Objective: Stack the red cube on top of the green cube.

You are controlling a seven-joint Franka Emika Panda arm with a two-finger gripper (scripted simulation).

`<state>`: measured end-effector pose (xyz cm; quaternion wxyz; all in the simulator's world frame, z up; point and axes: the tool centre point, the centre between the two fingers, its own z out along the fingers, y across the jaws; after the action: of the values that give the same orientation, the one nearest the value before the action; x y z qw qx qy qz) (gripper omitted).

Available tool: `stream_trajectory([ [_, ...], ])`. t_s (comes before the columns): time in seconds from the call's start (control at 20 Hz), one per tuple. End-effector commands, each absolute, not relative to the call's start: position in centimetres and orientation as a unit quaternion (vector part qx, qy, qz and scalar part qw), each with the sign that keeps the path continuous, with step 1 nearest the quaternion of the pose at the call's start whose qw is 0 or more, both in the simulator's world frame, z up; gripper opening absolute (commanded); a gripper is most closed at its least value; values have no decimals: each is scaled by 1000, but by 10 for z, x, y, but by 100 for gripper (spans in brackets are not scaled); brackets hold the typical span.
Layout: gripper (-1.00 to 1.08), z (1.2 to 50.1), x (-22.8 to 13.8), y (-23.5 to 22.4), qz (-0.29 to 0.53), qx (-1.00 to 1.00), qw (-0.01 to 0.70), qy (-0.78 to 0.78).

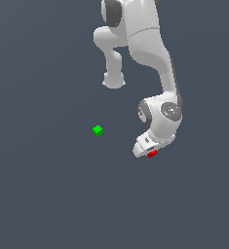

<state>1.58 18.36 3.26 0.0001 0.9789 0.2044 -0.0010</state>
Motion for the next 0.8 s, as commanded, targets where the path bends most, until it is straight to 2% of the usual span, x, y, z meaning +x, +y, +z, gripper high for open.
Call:
stream_trajectory([
  [0.0, -100, 45, 16, 184, 0, 979, 0, 204],
  [0.4, -100, 99, 15, 184, 0, 979, 0, 205],
  [0.75, -100, 120, 17, 184, 0, 979, 0, 205],
])
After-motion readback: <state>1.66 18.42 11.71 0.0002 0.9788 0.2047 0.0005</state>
